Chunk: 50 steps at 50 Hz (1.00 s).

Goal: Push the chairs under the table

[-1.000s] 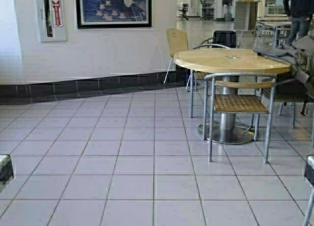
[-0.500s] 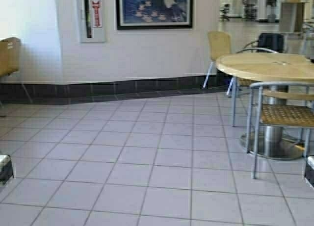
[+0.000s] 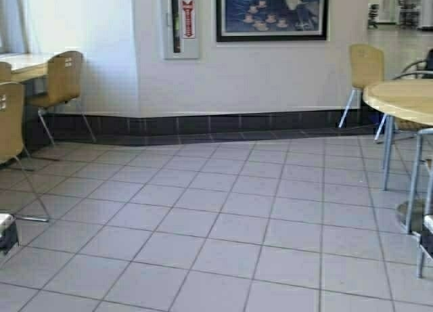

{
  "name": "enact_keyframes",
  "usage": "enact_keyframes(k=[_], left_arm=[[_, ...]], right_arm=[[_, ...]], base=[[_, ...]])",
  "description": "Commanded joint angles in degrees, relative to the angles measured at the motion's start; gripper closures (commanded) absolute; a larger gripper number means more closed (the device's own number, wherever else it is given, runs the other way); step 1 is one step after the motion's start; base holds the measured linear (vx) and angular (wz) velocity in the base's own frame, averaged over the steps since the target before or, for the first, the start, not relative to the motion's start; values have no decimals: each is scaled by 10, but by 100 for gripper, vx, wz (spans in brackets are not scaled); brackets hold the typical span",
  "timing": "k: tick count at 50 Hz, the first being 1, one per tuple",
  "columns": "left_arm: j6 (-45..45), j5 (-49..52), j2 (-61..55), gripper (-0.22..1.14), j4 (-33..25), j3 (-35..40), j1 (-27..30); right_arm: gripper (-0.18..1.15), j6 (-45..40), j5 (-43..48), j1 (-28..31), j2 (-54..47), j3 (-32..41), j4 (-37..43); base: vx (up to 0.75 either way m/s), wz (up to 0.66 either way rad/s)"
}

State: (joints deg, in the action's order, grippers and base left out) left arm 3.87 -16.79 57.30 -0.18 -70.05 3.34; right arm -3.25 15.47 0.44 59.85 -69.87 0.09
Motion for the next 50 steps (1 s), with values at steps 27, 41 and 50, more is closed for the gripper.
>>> enact_keyframes(k=[27, 41, 50], left_arm=[[8, 0, -7, 89, 0, 1, 0], [41, 0, -4, 89, 0, 1, 0], [40, 0, -12, 89, 0, -4, 0]], right_arm=[[92, 1, 2, 0, -76, 16, 1], [92, 0, 2, 0, -91, 18, 1], [92, -1, 2, 1, -92, 17, 1]], base=[[31, 32], [25, 44], [22, 58]])
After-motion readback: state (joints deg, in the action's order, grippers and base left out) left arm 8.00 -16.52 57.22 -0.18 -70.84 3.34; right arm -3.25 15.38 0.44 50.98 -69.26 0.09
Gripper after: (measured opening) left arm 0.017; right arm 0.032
